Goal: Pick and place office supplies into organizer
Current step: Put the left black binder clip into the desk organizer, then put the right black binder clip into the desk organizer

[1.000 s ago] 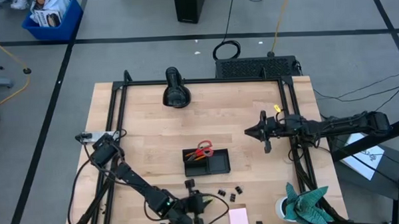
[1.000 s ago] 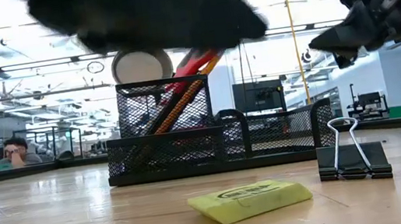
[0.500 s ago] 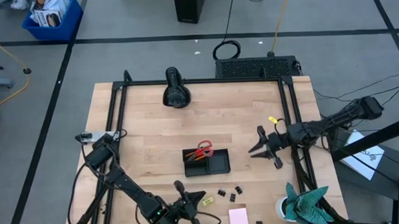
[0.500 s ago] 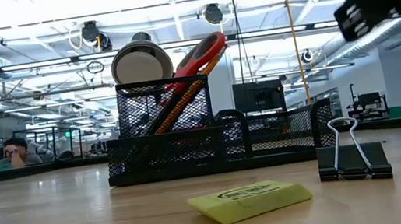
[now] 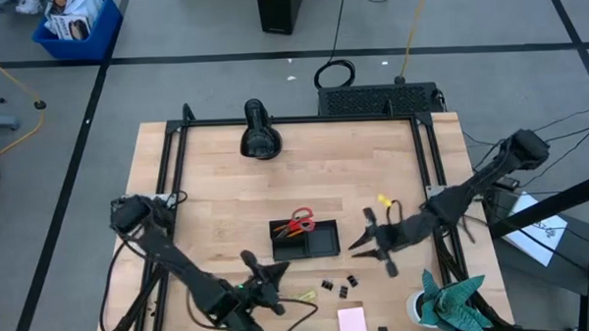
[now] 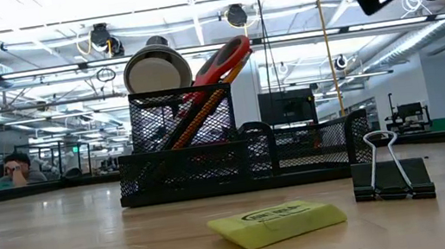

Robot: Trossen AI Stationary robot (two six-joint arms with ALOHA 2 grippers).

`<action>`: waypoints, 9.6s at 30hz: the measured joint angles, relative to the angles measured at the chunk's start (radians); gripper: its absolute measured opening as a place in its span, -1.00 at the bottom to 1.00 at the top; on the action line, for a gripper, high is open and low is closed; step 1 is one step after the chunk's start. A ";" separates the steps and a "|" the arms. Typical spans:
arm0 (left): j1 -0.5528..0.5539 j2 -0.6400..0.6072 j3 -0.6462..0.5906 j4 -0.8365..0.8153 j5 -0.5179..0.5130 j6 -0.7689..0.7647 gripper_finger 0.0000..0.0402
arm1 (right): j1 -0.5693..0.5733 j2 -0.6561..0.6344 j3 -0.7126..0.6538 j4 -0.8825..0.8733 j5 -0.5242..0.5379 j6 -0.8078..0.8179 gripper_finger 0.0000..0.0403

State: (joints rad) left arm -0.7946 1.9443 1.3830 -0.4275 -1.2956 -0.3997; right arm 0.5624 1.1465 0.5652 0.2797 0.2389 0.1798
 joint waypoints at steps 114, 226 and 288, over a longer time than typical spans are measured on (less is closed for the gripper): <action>-0.102 -0.120 0.000 -0.383 -0.012 -0.211 -0.87 | -0.017 0.730 0.544 0.028 0.437 -0.132 -1.00; -0.102 -0.120 0.000 -0.380 0.101 -0.215 -0.87 | 0.231 0.575 0.341 -0.522 0.191 1.208 -0.46; -0.075 -0.120 0.001 -0.336 0.125 -0.177 -0.87 | -0.093 0.736 0.441 0.162 0.310 -0.015 -1.00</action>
State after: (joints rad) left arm -0.8700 1.8248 1.3838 -0.7638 -1.1709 -0.5767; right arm 0.4698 1.8830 1.0065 0.4419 0.5487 0.1647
